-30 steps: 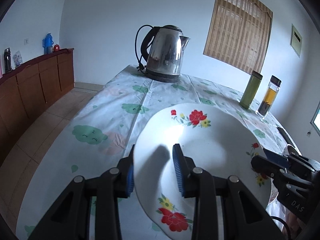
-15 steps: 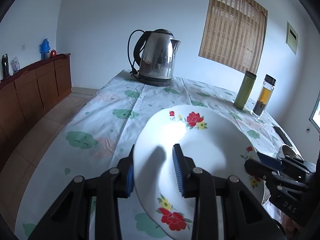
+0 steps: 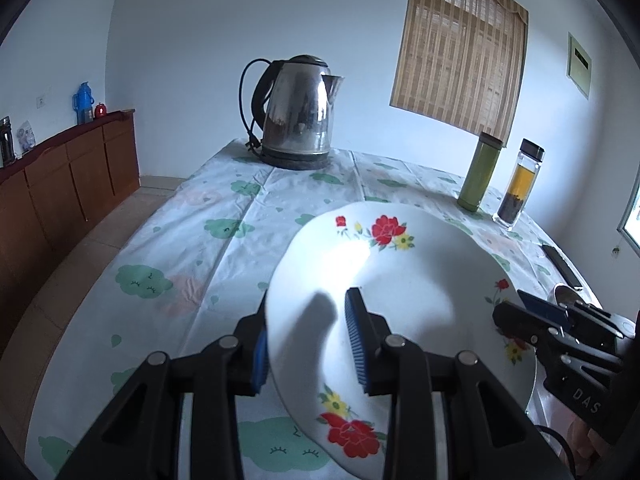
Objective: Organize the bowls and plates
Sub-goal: 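Lower the red-flower plate onto the pink-floral plate with both grippers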
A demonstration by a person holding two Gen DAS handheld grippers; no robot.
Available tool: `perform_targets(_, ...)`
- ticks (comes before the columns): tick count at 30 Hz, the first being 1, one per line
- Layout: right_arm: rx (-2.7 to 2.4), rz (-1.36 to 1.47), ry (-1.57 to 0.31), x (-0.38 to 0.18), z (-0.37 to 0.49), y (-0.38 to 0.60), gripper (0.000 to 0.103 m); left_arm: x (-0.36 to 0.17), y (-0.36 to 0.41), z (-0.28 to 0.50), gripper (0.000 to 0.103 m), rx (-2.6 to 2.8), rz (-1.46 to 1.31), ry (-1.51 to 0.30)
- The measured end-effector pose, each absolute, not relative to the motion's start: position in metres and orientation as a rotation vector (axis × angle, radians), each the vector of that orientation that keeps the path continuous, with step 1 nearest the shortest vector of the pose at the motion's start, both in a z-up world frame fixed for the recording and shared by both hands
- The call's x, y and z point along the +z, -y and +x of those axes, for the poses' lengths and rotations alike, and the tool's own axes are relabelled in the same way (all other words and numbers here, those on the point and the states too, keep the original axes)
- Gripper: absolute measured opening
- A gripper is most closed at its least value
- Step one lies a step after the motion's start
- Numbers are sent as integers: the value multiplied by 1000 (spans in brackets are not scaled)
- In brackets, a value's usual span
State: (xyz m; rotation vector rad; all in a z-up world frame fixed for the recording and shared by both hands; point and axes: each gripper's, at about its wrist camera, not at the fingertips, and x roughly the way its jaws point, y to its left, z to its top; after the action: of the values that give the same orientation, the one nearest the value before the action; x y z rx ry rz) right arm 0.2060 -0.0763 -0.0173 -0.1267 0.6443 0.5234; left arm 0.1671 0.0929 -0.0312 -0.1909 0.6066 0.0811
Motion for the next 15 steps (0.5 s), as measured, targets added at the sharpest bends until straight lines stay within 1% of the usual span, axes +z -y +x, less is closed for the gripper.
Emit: perform_targets(15, 481, -75, -648, -19, 213, 112, 25, -21, -60, 182, 32, 49, -170, -602)
